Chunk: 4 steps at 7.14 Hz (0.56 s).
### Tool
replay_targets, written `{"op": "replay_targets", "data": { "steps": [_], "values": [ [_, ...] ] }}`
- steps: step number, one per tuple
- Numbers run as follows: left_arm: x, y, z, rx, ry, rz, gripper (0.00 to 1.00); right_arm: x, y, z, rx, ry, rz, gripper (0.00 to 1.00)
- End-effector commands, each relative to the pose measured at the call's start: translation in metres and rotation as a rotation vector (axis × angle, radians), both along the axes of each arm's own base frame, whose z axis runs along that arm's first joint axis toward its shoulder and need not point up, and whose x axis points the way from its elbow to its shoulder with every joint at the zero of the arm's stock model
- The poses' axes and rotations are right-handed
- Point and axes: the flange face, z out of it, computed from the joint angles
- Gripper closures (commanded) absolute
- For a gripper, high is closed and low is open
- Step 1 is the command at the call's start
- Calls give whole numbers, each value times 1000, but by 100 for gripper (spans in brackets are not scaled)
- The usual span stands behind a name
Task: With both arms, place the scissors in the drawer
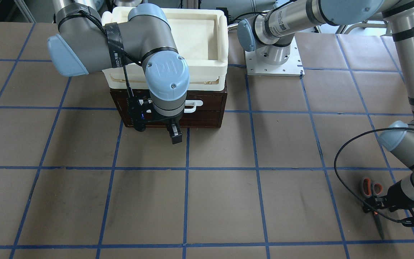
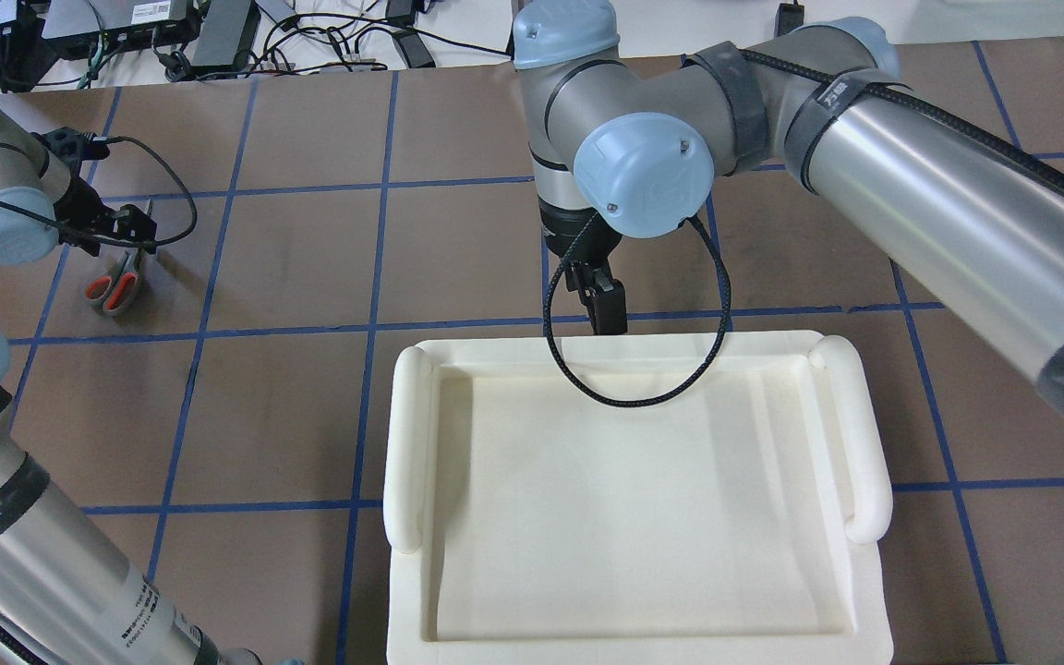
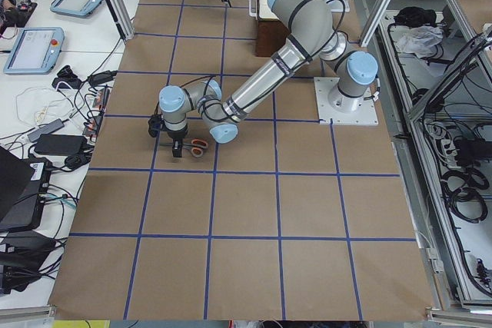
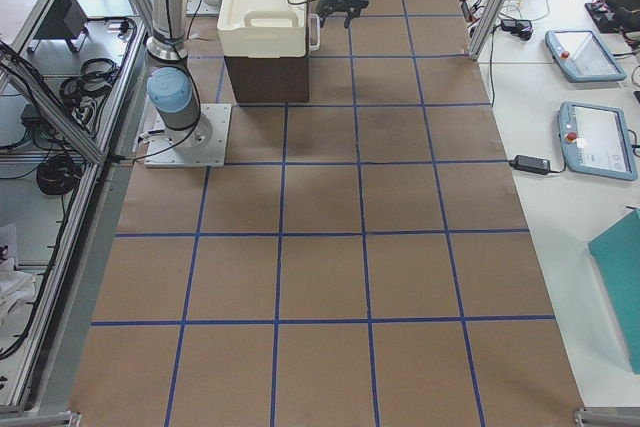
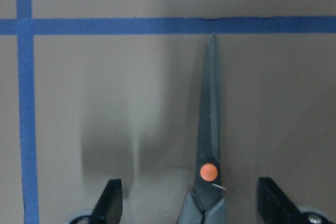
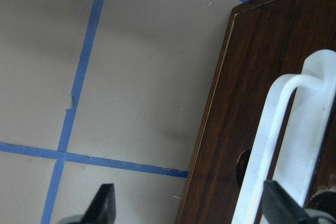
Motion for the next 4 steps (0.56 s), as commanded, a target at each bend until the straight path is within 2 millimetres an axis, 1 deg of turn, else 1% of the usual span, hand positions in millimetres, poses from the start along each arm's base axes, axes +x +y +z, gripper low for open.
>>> {"op": "replay_targets", "data": {
  "steps": [1,2,3,4],
  "values": [
    [-5,8,-6,26,18,-1,9,2,-1,-10,19,8,-39,0],
    [-6,11,-9,32,20,-1,10,2,-1,-11,24,8,-45,0],
    [-6,12,-10,36,19,-3,13,2,-1,-12,26,8,-47,0],
    [-6,12,-10,37,17,-6,25,2,-1,-11,25,9,-46,0]
  ]
}}
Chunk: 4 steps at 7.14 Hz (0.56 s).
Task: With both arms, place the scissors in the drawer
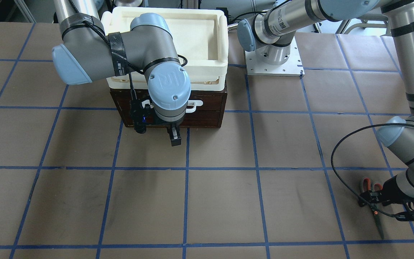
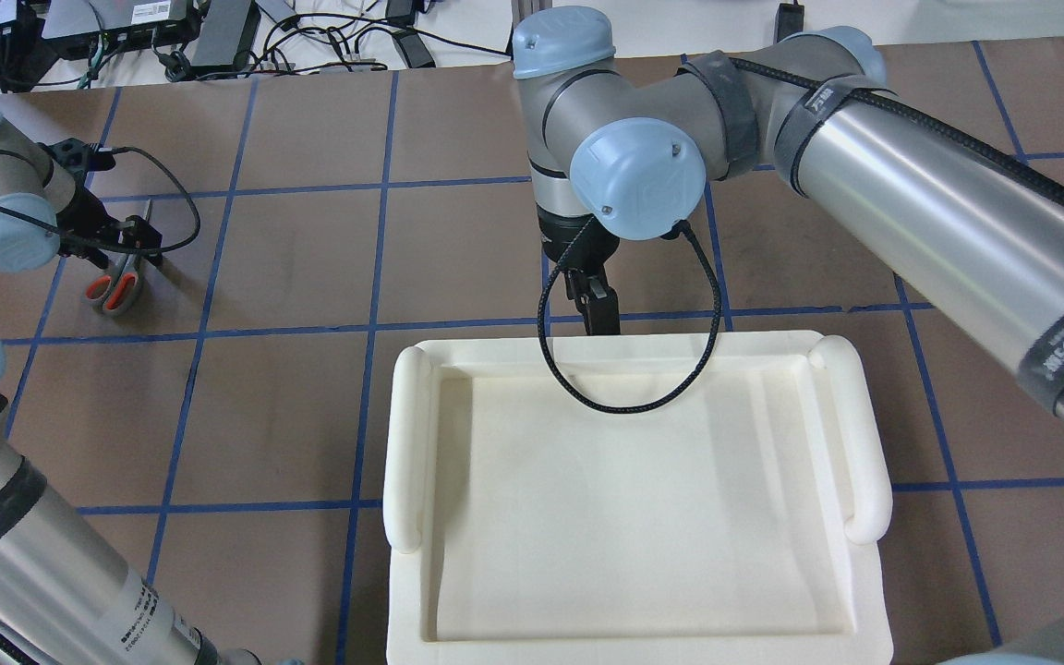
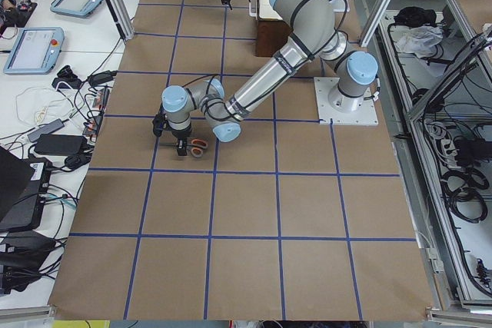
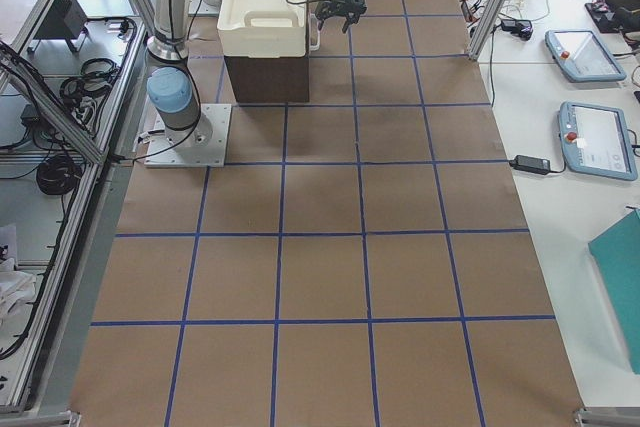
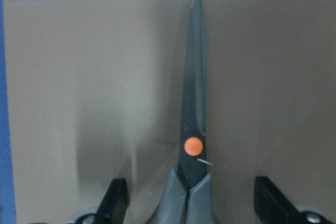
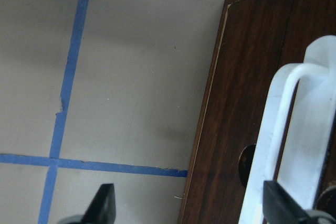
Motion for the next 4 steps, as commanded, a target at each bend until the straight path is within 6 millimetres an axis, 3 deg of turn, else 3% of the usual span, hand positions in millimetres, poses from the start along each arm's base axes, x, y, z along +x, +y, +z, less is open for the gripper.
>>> {"op": "replay_targets", "data": {
  "steps": [1,2,3,4],
  "values": [
    [0,1,-1,2,0,-3,31,0,1,-1,9,6,-8,0],
    [0,1,-1,1,0,-3,41,-1,3,-2,22,12,-11,0],
    [0,1,0,0,-1,-3,61,-1,4,-3,29,14,-16,0],
    [-1,0,0,-1,-2,-5,67,2,6,-4,52,-5,-47,0]
  ]
}}
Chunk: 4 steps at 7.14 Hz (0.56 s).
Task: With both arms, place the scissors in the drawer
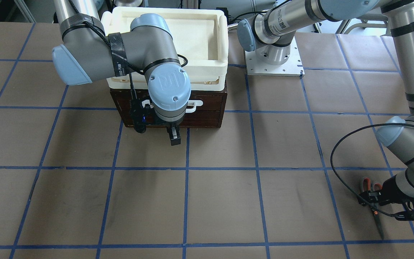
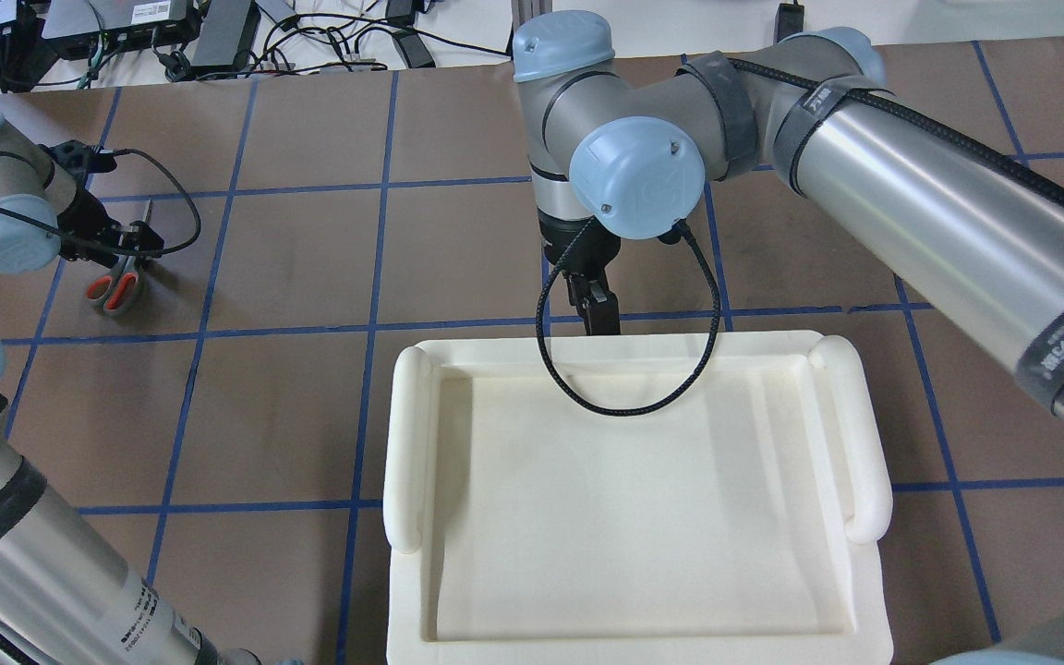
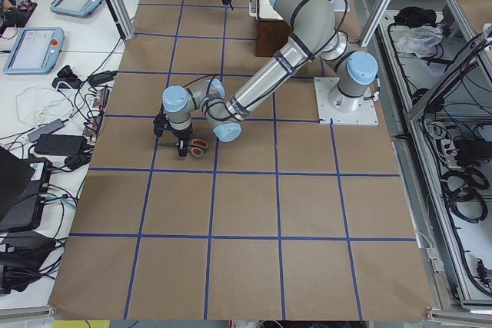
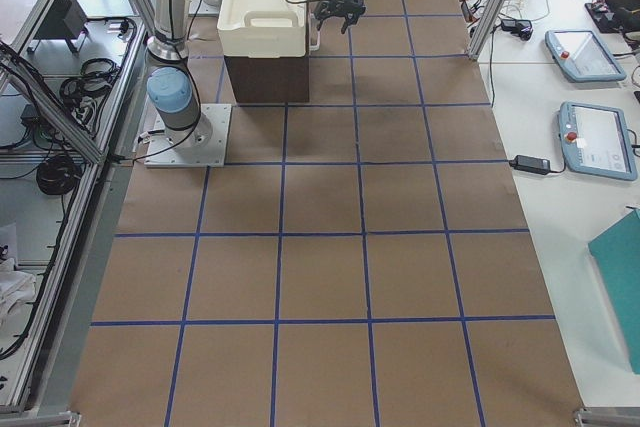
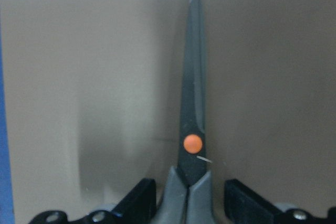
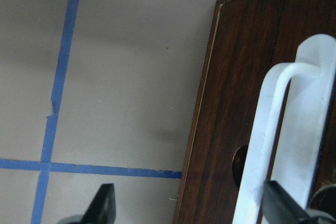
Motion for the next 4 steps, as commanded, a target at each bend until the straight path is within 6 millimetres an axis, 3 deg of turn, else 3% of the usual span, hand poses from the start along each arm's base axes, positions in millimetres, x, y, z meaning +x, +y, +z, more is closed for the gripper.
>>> {"op": "replay_targets", "data": {
  "steps": [1,4],
  "values": [
    [-1,0,6,-6,-5,-1,67,2,3,-2,29,-13,-33,0],
    [-3,1,19,-19,-11,-3,67,0,9,-12,52,-5,-32,0]
  ]
}}
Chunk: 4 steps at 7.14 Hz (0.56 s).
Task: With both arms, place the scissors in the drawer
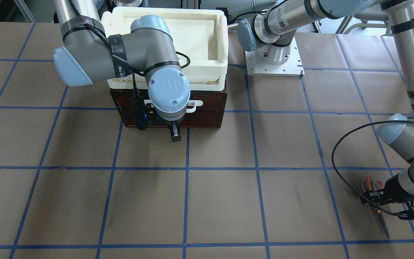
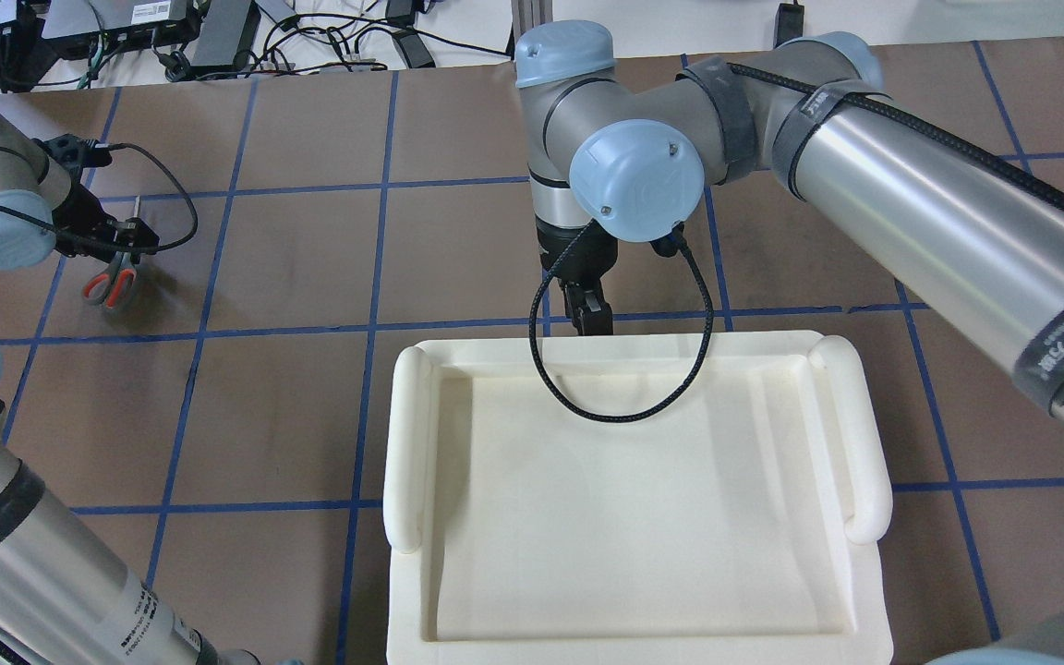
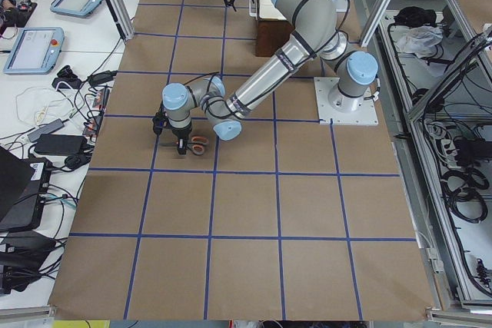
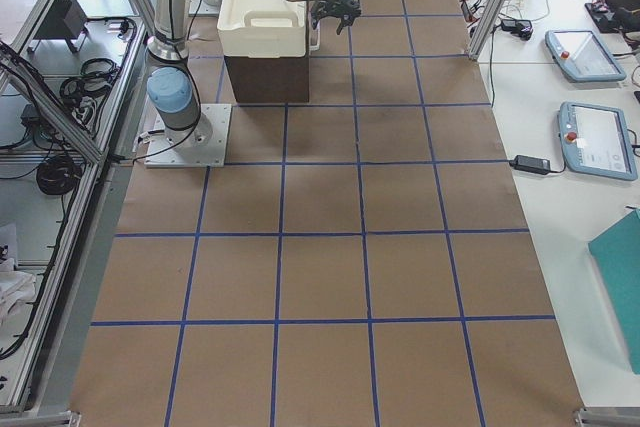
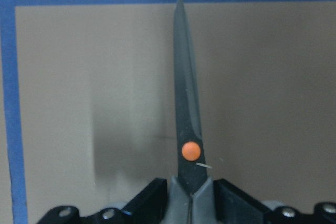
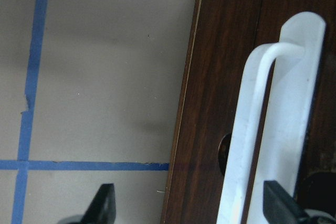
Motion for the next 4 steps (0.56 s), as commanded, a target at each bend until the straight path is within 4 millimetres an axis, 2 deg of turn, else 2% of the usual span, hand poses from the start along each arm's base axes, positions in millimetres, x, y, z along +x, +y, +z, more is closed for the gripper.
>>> {"op": "replay_targets", "data": {
  "steps": [1,2,3,4],
  "values": [
    [0,1,6,-6,-2,0,67,-1,3,-5,10,5,0,0],
    [-1,3,2,0,0,1,65,-1,3,-5,10,5,2,0],
    [-2,3,1,2,3,0,43,-1,2,-6,10,4,9,0],
    [-2,3,0,4,3,0,41,-1,1,-10,15,8,9,0]
  ]
}}
